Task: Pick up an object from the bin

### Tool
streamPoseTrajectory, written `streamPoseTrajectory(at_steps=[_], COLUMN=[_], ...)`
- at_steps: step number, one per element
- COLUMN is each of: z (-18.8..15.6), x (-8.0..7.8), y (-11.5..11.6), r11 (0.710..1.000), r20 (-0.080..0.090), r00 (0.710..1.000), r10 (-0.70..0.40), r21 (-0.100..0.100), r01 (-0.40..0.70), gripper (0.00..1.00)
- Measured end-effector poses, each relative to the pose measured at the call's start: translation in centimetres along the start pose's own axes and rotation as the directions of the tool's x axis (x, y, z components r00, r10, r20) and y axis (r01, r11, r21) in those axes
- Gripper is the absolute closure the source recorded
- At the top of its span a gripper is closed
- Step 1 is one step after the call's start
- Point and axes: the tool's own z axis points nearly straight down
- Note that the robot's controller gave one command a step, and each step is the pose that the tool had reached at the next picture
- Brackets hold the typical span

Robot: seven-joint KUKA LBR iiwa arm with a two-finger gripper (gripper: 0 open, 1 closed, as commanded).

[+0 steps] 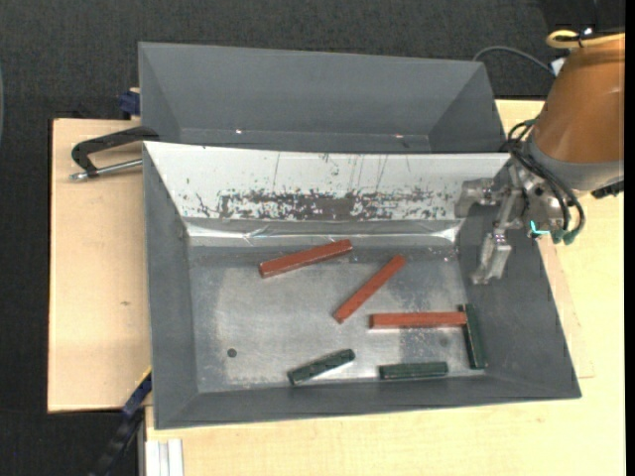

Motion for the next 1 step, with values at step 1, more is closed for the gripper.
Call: streamPoseTrajectory(at_steps=[1], z=[3.31], x=[-0.82], y=[-0.69], r11=[0.998], r20=[0.007], r00=[0.998], r10=[-0.061], r21=[0.001], r01=[0.061], gripper=[0.00])
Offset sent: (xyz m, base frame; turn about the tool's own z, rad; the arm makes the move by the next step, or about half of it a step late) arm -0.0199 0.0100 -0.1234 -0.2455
